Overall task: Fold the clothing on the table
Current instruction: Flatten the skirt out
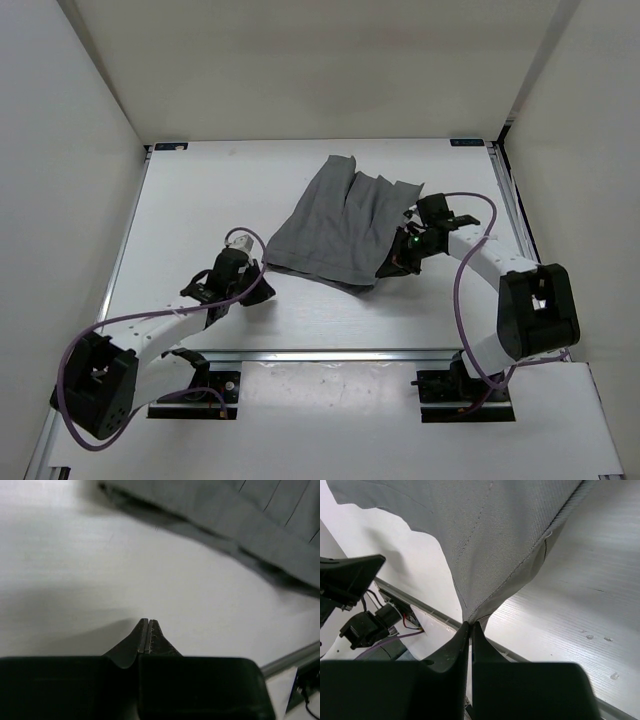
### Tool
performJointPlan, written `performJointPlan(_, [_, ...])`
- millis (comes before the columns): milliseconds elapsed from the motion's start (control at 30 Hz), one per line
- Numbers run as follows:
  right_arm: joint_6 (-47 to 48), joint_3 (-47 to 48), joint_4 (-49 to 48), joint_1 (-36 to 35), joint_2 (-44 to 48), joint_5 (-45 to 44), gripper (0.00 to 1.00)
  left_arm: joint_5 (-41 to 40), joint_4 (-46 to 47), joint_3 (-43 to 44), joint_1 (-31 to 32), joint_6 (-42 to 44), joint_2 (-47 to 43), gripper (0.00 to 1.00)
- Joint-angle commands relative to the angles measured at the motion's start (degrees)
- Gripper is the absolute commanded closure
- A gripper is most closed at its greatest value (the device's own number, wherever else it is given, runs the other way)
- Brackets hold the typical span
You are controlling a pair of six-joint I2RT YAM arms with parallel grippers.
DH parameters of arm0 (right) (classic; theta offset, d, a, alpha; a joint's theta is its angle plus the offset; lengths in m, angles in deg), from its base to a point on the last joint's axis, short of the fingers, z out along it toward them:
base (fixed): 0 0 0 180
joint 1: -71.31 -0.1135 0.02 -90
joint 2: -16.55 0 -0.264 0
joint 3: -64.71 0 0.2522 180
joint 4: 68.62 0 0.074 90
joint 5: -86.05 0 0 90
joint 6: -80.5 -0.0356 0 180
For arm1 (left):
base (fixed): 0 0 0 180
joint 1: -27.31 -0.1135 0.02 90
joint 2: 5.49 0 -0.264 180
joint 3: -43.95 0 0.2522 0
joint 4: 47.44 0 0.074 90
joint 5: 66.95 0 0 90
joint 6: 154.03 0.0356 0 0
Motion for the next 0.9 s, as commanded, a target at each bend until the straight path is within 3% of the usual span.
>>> performJointPlan(0, [0.3,1.2,0.1,-0.1,3.0,1.8,1.00,-7.5,11.8,0.8,2.2,-2.3,0.0,1.00])
performJointPlan(433, [-0.5,0.8,0.0,-0.2,3.7,2.3,1.00,-17.4,20.1,2.6,3.8,-2.5,11.2,1.00])
performJointPlan(867, [0.7,0.8,1.1,0.6,4.1,2.8,1.00,-18.8,27.3,3.4,2.6,-4.8,17.8,1.00])
